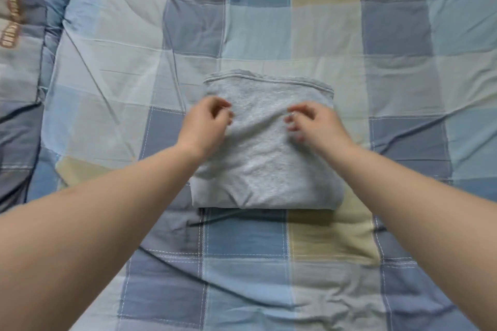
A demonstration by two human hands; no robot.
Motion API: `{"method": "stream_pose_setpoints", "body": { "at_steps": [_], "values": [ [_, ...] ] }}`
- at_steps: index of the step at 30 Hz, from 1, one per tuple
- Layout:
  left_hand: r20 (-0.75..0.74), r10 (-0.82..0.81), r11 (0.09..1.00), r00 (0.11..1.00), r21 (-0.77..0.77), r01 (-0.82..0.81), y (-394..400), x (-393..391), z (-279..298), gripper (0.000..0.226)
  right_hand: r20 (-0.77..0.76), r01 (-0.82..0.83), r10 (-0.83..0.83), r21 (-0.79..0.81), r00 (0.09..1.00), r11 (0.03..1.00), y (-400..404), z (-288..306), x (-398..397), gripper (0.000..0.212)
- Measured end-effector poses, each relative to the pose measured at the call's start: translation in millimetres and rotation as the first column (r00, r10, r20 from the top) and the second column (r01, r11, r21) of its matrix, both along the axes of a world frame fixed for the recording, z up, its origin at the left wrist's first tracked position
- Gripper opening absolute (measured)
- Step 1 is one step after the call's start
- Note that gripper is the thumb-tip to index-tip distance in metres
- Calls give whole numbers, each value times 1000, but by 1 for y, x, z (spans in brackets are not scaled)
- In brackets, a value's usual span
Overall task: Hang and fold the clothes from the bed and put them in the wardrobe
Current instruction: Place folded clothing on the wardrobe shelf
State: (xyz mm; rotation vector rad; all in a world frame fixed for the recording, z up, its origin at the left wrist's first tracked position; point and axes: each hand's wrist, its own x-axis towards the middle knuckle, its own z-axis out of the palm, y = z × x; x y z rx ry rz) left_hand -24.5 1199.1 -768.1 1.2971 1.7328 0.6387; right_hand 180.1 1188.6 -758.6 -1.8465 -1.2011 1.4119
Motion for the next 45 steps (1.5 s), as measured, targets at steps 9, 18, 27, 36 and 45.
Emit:
{"method": "stream_pose_setpoints", "body": {
  "at_steps": [9,18,27,36,45],
  "values": [
    [-725,-606,709,327,-307,635,-7,-4,-23,78,775,-718,586,-267,236,643,-20,-32,7,72],
    [-202,135,948,970,-259,-186,-62,-82,-39,67,207,294,-260,-150,943,944,-56,-48,57,64],
    [152,166,909,974,-406,-92,-31,-23,-32,82,-50,231,-251,-251,967,940,-34,-43,30,60],
    [310,245,881,919,-466,-78,-54,-4,7,52,-209,193,-265,-313,941,930,-65,-1,35,11],
    [462,242,911,853,-411,-36,-106,9,141,42,-408,157,-273,-296,871,942,-122,136,66,11]
  ]
}}
